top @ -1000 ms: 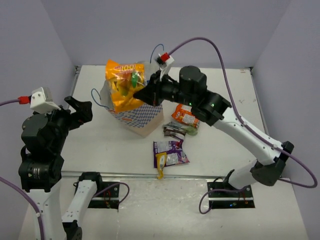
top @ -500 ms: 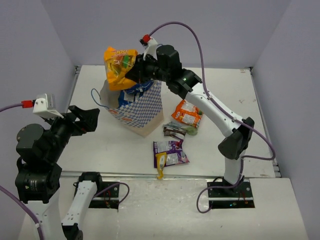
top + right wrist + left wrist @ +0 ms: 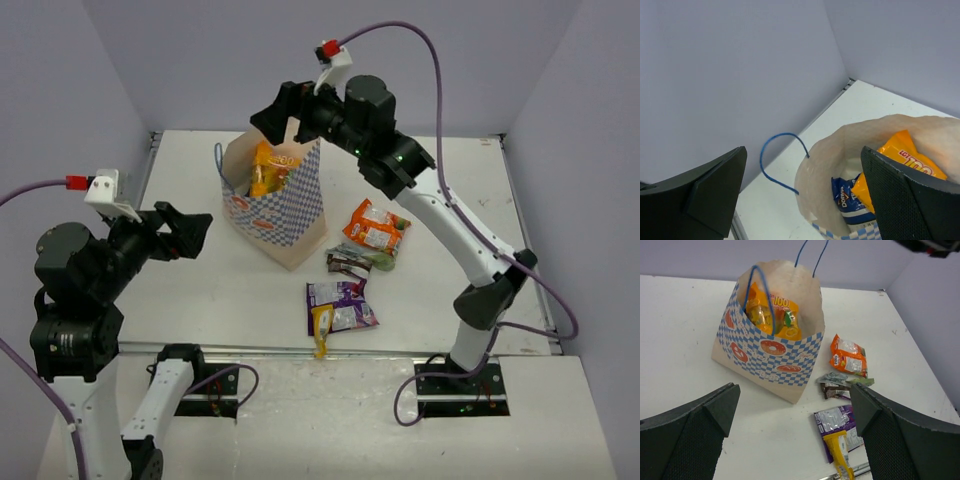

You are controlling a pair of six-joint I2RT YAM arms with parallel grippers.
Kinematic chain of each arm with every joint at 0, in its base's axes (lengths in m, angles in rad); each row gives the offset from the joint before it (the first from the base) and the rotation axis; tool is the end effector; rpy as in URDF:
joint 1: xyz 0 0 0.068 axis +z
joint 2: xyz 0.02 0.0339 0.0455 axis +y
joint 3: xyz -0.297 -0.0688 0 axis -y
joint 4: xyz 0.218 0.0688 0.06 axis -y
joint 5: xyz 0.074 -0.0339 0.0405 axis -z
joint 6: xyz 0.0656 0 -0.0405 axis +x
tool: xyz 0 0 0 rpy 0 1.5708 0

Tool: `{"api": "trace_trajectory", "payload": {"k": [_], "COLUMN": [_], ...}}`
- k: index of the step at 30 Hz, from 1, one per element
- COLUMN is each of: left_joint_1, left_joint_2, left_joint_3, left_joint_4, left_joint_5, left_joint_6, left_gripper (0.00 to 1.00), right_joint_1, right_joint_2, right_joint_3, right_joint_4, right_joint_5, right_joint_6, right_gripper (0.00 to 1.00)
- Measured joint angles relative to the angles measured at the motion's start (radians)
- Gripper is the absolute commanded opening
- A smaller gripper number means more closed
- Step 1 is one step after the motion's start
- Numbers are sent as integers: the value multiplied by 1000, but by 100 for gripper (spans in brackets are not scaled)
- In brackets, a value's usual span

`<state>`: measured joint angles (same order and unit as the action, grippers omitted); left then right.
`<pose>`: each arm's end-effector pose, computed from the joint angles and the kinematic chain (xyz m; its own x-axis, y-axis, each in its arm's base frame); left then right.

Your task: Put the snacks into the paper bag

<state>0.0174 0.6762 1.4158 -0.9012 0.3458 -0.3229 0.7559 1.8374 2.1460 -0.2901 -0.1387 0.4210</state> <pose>0.0433 -0.0215 0.4688 -0.2535 -0.3030 -0.9187 0.2506 0.8967 -0.3649 0.3042 0.2993 0.5260 -0.3065 0.2673 -0.9136 -0.7173 0.5660 0.4063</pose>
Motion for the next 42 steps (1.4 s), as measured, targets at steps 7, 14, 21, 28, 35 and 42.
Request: {"api": "trace_trajectory", "payload": {"k": [7,14,21,28,35,42], "left_joint_1": [0,-39,-318,-937,-1239,-1368], "left_joint_2": [122,314,480,526,499,639], "left_joint_3": [0,107,189,138,3,-103], "left_joint_4": [74,166,270,310,293,269], "left_joint_5": [35,-32,-174,-425,-646,-768], "left_joint_6": [30,19,-14,2,-55,-150], "left_gripper": [100,100,100,100,100,100], "right_joint_1": [-11,-19,-19,-20,-24,-24], "right_joint_2": [-329,-582,-687,-772,-902,-1066], "right_joint_3": [-259,-538,-674,-715,-757,-846], "right_joint_4": [37,59,42,10,-30,-77], "right_joint_5": [97,183,230,265,370,517], "right_joint_6": [-9,-13,-13,-24,-43,-55], "right_gripper": [99,99,99,99,99,99]}}
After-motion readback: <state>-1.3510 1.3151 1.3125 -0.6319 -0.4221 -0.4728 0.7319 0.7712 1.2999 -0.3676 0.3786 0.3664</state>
